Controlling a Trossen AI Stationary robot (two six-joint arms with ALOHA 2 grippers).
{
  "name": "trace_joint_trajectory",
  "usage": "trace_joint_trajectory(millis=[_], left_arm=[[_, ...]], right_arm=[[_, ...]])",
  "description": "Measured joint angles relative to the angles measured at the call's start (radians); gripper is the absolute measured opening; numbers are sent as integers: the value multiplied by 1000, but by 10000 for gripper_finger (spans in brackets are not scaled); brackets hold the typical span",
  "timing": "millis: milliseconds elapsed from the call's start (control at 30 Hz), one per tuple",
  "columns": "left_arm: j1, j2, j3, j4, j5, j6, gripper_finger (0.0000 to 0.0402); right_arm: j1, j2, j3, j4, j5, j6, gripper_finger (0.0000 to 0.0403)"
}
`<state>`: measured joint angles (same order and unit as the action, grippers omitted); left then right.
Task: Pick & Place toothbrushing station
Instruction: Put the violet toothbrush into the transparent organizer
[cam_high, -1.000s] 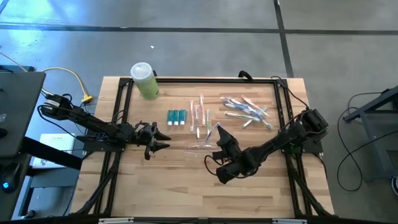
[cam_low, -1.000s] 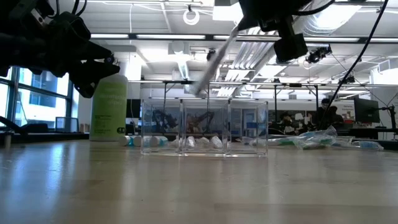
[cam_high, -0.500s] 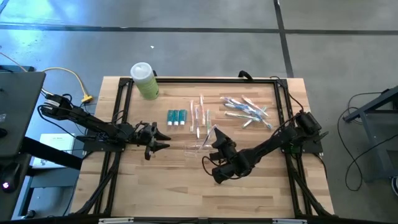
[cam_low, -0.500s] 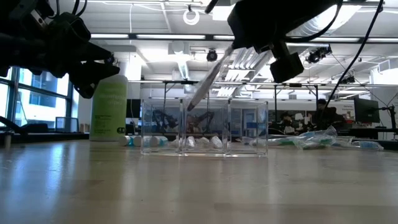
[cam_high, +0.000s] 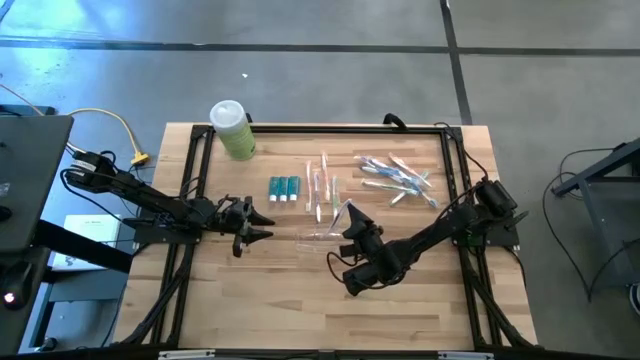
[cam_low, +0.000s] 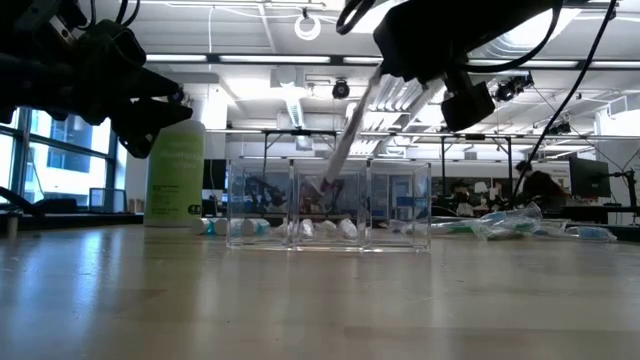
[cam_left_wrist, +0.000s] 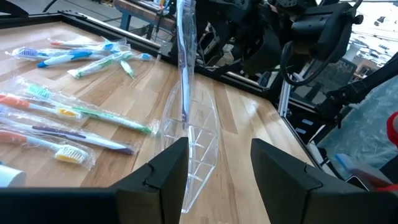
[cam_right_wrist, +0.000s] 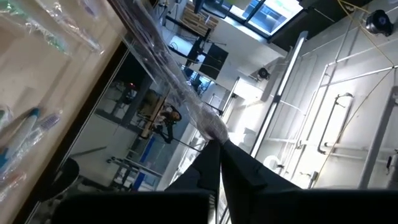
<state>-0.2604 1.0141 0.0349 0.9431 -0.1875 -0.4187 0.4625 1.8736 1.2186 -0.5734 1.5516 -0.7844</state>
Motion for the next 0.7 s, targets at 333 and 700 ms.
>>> trace_joint_trajectory(millis=[333, 700], left_arm=[[0, 0, 0, 0, 0, 0, 170], [0, 0, 0, -4, 0, 0, 170]], right_arm=[[-7, -1, 0, 54, -60, 2, 3], [-7, -1, 0, 111, -254, -25, 4]])
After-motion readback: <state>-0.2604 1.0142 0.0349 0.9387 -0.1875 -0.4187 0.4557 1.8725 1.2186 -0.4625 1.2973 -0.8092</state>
